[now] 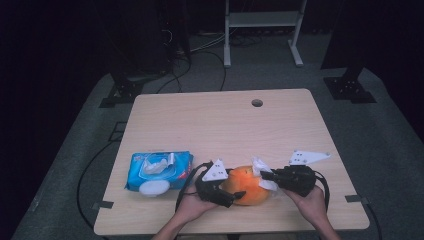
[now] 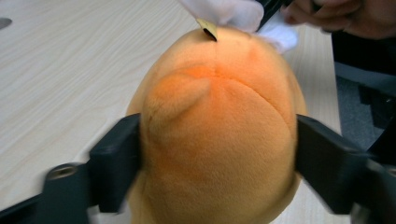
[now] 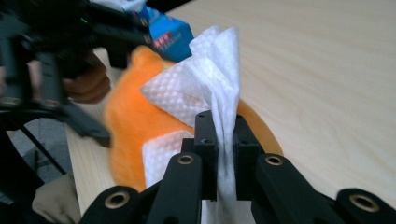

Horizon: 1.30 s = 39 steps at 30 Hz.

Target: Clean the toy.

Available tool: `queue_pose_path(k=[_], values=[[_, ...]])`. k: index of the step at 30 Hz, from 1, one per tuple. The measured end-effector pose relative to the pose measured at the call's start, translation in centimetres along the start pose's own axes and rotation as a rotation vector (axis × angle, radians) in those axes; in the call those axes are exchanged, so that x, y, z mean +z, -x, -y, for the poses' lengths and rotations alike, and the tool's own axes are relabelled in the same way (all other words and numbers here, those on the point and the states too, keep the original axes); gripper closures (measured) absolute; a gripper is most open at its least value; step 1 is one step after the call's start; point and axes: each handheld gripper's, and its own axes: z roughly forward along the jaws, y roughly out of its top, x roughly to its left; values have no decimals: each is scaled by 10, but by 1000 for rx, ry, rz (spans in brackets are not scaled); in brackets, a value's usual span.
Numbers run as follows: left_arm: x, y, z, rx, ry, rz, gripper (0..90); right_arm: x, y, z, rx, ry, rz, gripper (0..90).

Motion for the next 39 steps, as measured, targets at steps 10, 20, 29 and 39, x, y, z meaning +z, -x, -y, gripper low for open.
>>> queue_pose_path(k=[10, 20, 29, 39], values=[[-14, 4, -11, 24, 74, -16, 363, 3, 3, -1, 19, 4, -15, 833], [-11, 1, -5, 4, 61, -20, 362, 11, -1, 0, 14, 9, -47, 831], [-8, 0, -5, 2, 60, -2, 254, 18, -22, -6, -47, 29, -114, 827], [-6, 18, -9, 181, 36, -24, 342, 7, -8, -5, 29, 63, -77, 830]])
